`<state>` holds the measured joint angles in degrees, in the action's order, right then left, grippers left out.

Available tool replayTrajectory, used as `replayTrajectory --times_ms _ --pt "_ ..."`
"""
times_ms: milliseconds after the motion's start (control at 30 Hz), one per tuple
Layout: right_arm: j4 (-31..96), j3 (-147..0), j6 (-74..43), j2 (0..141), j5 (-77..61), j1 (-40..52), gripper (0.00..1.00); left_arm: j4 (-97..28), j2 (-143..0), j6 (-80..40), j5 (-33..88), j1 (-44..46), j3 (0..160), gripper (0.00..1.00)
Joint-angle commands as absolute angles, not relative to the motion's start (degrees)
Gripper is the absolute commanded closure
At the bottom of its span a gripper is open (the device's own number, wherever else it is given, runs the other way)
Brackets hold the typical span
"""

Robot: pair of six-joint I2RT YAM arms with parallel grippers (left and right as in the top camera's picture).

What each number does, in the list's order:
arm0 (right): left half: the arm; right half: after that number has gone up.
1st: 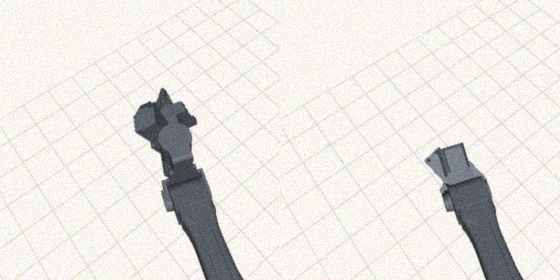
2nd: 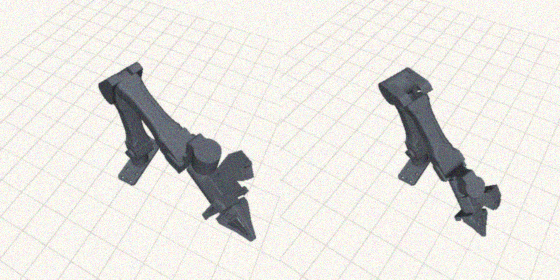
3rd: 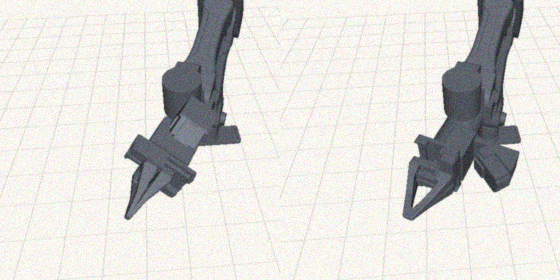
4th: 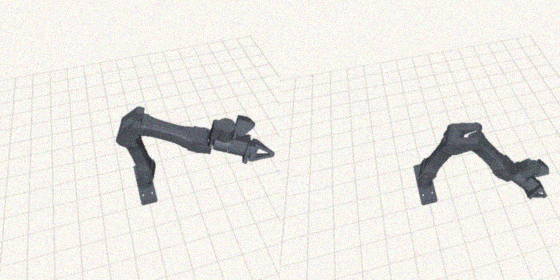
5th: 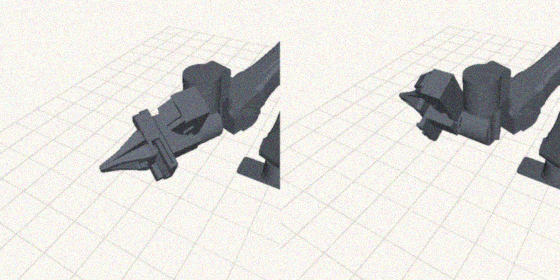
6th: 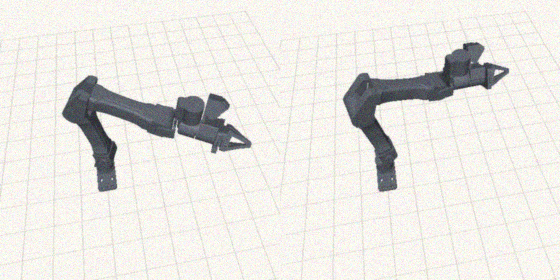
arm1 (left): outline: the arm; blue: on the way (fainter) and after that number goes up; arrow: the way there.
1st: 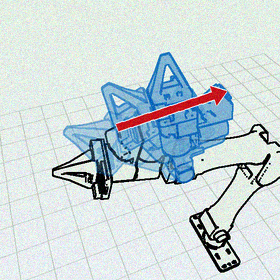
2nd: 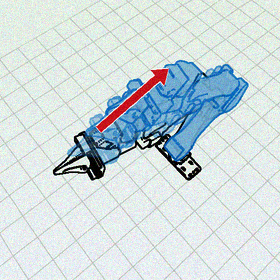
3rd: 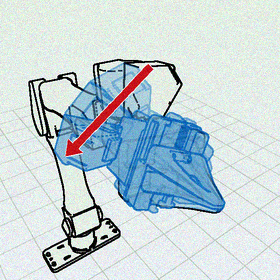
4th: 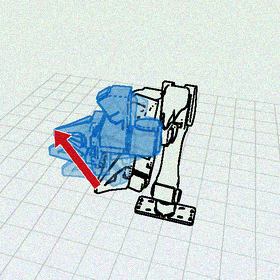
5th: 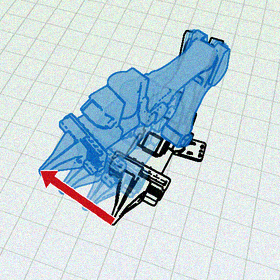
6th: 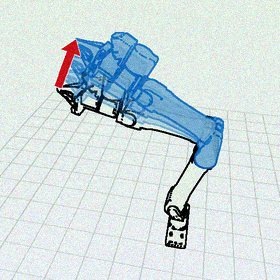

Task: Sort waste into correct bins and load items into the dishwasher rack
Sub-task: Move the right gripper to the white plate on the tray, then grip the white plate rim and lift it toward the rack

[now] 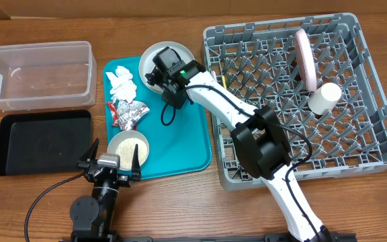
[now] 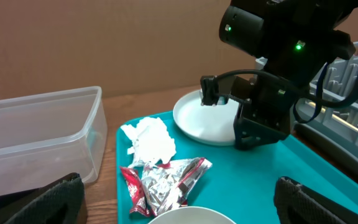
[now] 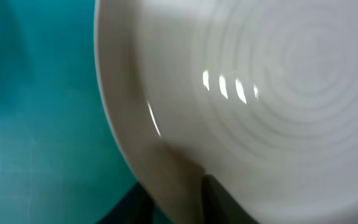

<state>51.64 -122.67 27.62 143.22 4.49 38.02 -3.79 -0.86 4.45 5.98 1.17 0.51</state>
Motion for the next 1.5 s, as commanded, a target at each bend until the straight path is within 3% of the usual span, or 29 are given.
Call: replayTrajectory --times_ms 0,167,233,767,933,1233,1467 --pt "52.66 -123.13 27.07 143.02 8.58 37.78 0.80 -3.86 -0.32 4.08 5.76 1.69 0.27 0.00" --pt "53.67 -123.50 27.07 140.66 11.42 37.91 0.87 -3.86 -0.32 4.08 5.76 1.69 0.27 0.00" --pt "54.13 -123.50 27.07 139.59 12.23 37.93 0.95 -3.86 -0.32 4.08 5.76 1.69 0.27 0.00" --pt "55.27 -123.50 26.76 122.69 13.28 41.93 0.96 -3.86 -0.32 4.08 5.76 1.69 0.27 0.00" --pt "55.48 -123.50 21.89 115.63 13.21 44.14 0.96 -3.86 -0.32 4.08 5.76 1.69 0.27 0.00" --pt "64.20 -123.50 19.66 102.96 -5.56 41.17 0.96 -3.86 -0.32 4.08 5.76 1.69 0.27 0.00" --pt "76.20 -123.48 23.51 101.54 -15.62 29.34 0.96 -3.86 -0.32 4.08 5.76 1.69 0.27 0.00"
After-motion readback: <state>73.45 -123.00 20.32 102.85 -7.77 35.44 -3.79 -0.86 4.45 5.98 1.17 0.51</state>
